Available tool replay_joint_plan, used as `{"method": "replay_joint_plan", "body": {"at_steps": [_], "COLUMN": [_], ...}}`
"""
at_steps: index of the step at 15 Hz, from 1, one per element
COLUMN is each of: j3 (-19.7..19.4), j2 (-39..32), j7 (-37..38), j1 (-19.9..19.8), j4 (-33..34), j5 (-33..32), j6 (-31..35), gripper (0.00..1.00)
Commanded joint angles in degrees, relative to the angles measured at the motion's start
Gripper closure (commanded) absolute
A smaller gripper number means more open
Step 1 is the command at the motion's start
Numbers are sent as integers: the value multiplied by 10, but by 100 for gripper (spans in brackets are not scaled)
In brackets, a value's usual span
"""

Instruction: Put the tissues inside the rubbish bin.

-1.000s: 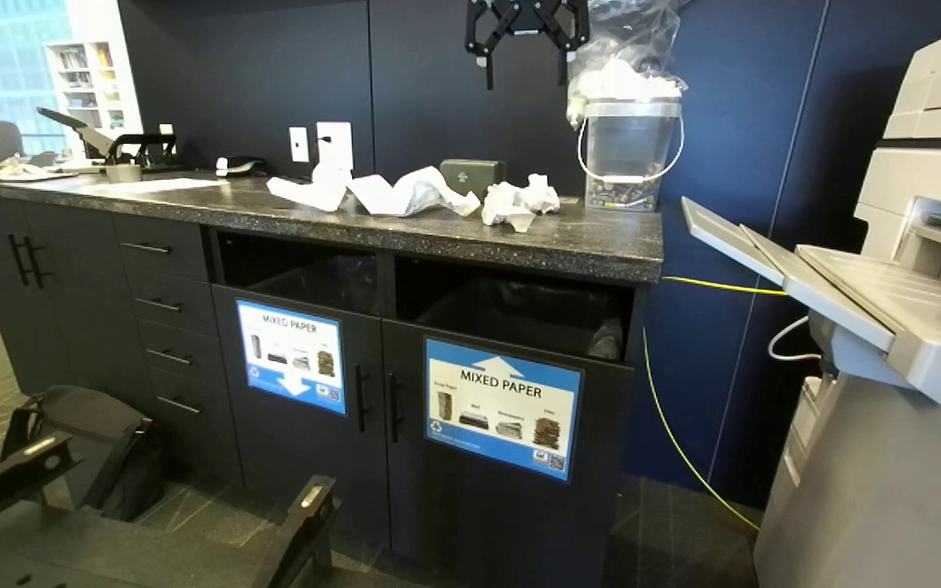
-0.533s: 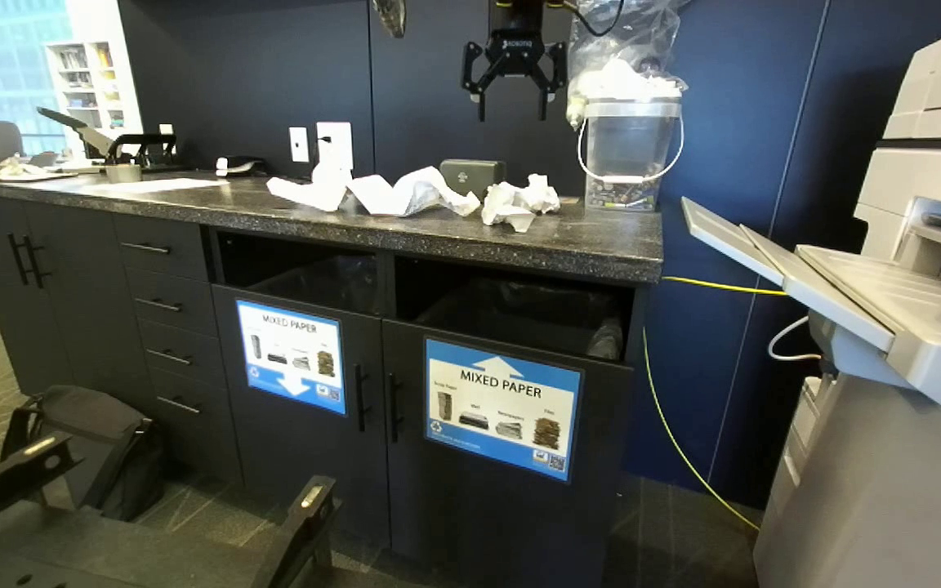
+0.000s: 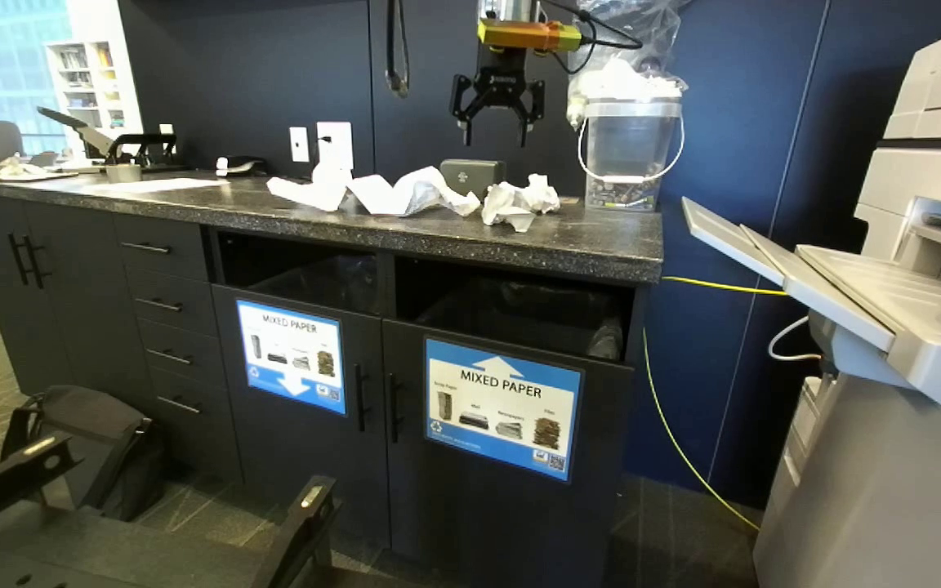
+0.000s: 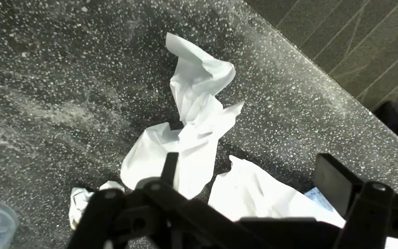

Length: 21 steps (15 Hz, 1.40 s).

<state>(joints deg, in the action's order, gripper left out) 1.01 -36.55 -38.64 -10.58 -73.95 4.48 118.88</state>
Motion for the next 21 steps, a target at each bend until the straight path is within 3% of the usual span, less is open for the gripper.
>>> {"method": "replay_joint_plan", "body": {"at_steps": [1, 9, 16, 21], "j3": [5, 6, 4, -2], "j2": [-93, -216, -264, -277], "j7": [41, 118, 157, 169], "j1": [-2, -5, -6, -3], "j4": [129, 292, 365, 381], "j5": [1, -3, -6, -1], "j6": [-55, -124, -158, -164], "gripper": [0, 0, 0, 0]}}
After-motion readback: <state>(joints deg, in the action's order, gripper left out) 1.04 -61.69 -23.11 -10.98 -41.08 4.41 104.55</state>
